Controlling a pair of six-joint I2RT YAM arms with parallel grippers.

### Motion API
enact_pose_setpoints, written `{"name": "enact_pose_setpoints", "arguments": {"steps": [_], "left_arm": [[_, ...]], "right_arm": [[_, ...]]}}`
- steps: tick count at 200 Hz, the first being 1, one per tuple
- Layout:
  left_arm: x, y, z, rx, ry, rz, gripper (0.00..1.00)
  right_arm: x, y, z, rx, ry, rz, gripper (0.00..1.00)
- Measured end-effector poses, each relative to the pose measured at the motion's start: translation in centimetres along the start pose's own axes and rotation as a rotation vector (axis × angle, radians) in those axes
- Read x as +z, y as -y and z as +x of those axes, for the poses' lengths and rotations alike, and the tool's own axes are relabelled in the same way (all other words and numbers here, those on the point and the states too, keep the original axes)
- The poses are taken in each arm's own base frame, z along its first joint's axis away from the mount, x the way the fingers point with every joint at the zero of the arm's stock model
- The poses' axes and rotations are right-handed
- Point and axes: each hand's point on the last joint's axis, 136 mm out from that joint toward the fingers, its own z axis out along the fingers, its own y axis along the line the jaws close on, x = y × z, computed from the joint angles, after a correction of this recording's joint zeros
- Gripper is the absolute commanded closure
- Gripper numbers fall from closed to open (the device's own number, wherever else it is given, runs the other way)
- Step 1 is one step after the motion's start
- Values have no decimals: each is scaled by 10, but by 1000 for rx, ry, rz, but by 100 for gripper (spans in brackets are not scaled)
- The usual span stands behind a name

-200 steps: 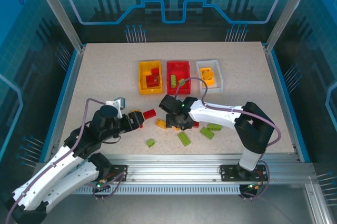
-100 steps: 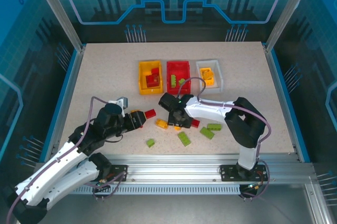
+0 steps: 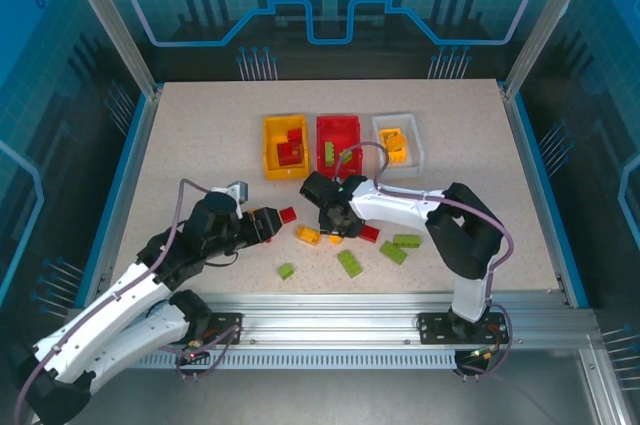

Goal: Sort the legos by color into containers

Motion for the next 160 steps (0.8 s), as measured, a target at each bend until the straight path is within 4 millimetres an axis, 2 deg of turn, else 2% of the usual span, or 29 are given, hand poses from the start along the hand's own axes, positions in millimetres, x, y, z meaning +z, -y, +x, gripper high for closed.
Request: {"name": "enact_pose_setpoints", "arguments": {"steps": [22, 44, 62, 80, 120, 138, 160], "left_arm": [[2, 9, -4, 2, 1, 20, 40], [6, 22, -9, 7, -1, 50, 40], [13, 36, -12, 19, -9, 73, 40], [23, 54, -13, 40, -26, 96, 40], [47, 95, -10, 98, -62, 153, 40], [57, 109, -8, 122, -71, 171, 40], [69, 125, -9, 152, -76, 187, 40]], "right_arm": [[-17, 6, -8, -24, 46, 6, 69], [-47, 12, -28, -30, 119, -17, 69], [-70, 26, -56, -4, 183, -36, 70], [-85, 50, -95, 49, 245, -28, 70], [-97, 109, -166, 121, 324, 45, 71], [-96, 122, -198, 138, 348, 54, 71], [-82, 128, -233, 153, 339, 49, 71]]}}
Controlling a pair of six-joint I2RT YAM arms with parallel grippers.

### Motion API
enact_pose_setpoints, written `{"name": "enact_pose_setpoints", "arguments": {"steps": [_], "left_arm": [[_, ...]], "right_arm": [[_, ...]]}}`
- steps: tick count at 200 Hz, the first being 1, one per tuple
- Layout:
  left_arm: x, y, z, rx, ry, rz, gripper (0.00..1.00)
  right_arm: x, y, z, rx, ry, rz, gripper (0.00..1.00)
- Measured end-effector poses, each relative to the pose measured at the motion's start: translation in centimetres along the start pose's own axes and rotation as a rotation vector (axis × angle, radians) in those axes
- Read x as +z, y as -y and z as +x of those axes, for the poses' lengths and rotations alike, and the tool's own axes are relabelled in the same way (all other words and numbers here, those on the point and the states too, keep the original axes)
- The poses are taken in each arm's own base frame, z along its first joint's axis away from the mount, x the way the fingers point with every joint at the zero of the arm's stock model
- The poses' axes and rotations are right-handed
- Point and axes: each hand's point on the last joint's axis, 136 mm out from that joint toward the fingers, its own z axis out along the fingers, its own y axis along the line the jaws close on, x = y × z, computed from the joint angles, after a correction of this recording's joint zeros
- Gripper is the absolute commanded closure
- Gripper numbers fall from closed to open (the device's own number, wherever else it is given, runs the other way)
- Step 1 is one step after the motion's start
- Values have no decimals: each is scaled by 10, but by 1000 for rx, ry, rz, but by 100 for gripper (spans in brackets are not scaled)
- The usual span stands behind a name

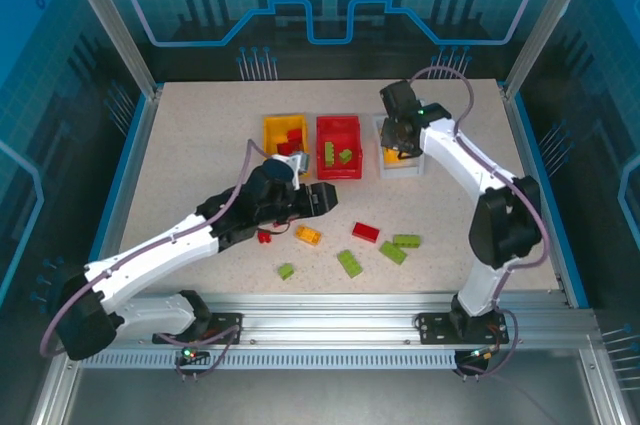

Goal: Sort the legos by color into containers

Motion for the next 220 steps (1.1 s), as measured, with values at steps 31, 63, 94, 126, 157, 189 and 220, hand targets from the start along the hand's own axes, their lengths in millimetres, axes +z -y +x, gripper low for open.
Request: {"name": "enact_pose_setpoints", "arguments": {"steps": [31, 63, 94, 126, 157, 189, 220], "left_arm": [[16, 13, -5, 41, -2, 12, 40], [31, 22, -5, 79, -10, 19, 40], [39, 25, 1, 94, -30, 17, 40], [40, 27, 6, 108, -38, 20, 40], [40, 26, 5, 121, -33, 14, 40], [40, 21, 7, 128, -36, -12, 39], [34, 4, 10, 124, -42, -94, 39]], "right_arm": [[43, -8, -26, 43, -47, -35, 70], [72, -13, -33, 77, -101, -74, 65], [80, -16, -37, 121, -132, -123, 46], [81, -13, -37, 145, -148, -143, 33], [73, -11, -32, 147, -157, -150, 33], [32, -9, -44, 139, -90, -181, 32], [-35, -9, -48, 86, 32, -228, 32]]}}
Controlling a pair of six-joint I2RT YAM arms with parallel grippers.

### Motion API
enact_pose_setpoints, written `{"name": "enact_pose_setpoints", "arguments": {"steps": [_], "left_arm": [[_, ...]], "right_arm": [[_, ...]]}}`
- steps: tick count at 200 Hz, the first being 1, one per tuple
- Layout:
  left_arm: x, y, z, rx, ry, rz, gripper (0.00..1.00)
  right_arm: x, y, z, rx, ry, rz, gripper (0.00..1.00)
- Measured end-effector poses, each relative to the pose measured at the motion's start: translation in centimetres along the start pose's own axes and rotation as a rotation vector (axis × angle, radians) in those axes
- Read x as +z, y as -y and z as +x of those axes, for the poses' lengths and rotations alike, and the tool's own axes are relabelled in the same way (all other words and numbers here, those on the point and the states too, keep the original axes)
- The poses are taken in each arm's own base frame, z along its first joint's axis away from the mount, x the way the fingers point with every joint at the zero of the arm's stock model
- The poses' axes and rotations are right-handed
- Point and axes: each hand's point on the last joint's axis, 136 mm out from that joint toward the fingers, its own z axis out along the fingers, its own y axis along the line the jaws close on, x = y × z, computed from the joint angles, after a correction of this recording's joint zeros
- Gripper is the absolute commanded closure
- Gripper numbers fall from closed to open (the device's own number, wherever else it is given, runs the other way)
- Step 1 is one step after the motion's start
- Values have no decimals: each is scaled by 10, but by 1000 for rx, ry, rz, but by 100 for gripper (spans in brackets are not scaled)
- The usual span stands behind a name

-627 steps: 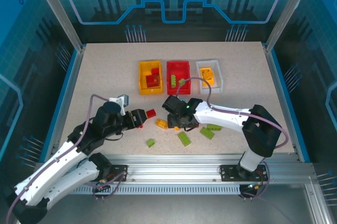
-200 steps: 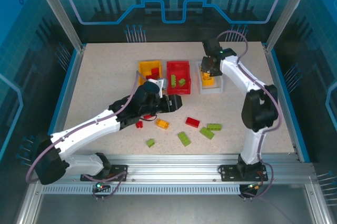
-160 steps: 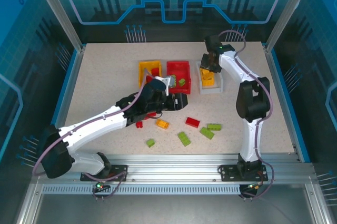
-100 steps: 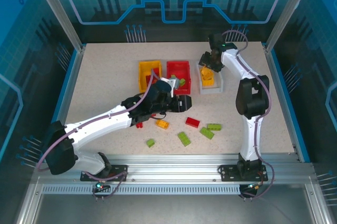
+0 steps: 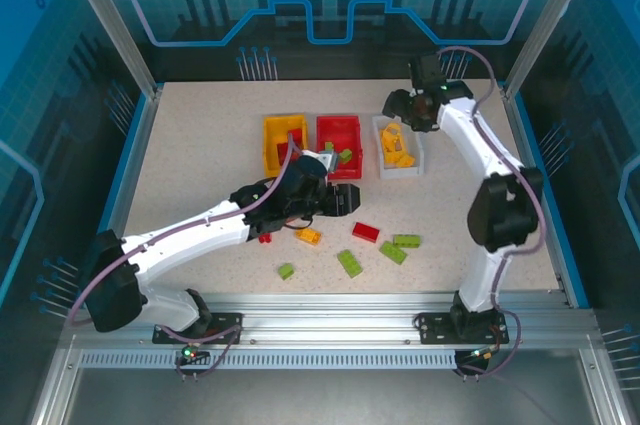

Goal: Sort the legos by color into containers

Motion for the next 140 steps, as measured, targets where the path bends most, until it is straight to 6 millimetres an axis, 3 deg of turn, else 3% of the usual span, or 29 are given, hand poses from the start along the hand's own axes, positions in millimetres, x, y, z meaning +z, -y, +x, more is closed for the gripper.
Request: {"name": "enact_pose_setpoints", "arguments": {"steps": [19, 34, 70, 104, 122, 140], "left_arm": [[-12, -13, 3, -13, 0, -55, 39], [-23, -25, 11, -28, -13, -94, 39], [-44, -65, 51, -36, -107, -197, 36], [-56, -118, 108, -54, -255, -336, 33], [-58, -137, 134, -90, -321, -395, 32], [-60, -146, 149, -127, -357, -435, 30]], "right_arm": [[-38, -17, 23, -83, 48, -57, 31], [-60, -33, 58, -173, 56, -117, 29], [-84, -61, 183, -428, -37, -270, 27], [-96, -60, 289, -617, -150, -408, 23], [-101, -55, 323, -673, -194, -445, 23], [-102, -54, 336, -682, -208, -457, 23]]}}
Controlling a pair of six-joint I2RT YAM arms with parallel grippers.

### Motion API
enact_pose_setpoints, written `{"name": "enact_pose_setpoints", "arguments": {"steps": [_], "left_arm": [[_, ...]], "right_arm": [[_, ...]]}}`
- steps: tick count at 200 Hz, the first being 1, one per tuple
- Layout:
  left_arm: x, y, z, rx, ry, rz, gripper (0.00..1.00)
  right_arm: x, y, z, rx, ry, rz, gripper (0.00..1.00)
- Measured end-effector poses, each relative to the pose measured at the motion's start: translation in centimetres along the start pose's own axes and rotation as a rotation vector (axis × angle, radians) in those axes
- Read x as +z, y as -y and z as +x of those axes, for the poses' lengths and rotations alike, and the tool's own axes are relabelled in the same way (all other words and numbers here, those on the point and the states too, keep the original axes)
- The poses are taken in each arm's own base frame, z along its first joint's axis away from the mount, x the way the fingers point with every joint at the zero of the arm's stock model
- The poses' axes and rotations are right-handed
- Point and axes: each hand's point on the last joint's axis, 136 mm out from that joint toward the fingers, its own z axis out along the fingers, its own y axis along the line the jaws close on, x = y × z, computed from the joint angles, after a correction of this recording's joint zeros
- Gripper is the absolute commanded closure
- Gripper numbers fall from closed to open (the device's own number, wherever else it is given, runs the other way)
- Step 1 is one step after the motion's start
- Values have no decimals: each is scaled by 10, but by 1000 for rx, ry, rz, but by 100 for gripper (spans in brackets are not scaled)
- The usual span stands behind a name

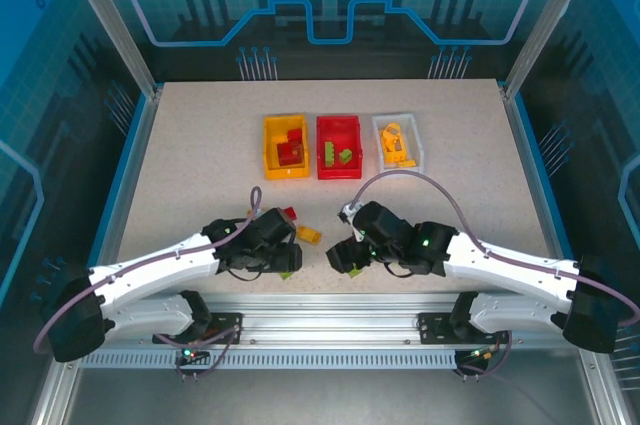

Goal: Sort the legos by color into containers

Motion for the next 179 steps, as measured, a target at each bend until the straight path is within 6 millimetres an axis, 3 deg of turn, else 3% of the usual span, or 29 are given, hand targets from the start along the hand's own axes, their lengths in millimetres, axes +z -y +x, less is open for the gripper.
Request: {"name": "enact_pose_setpoints", "arguments": {"steps": [104, 149, 179], "left_arm": [[36, -12, 18, -305, -60, -97, 25], [45, -7, 15, -393, -45, -75, 43], [48, -5, 14, -406, -42, -68, 59]], "right_arm": [[3, -5, 0, 24, 19, 9, 24], [3, -5, -1, 31, 28, 11, 24], [3, -4, -1, 36, 31, 15, 24]]}}
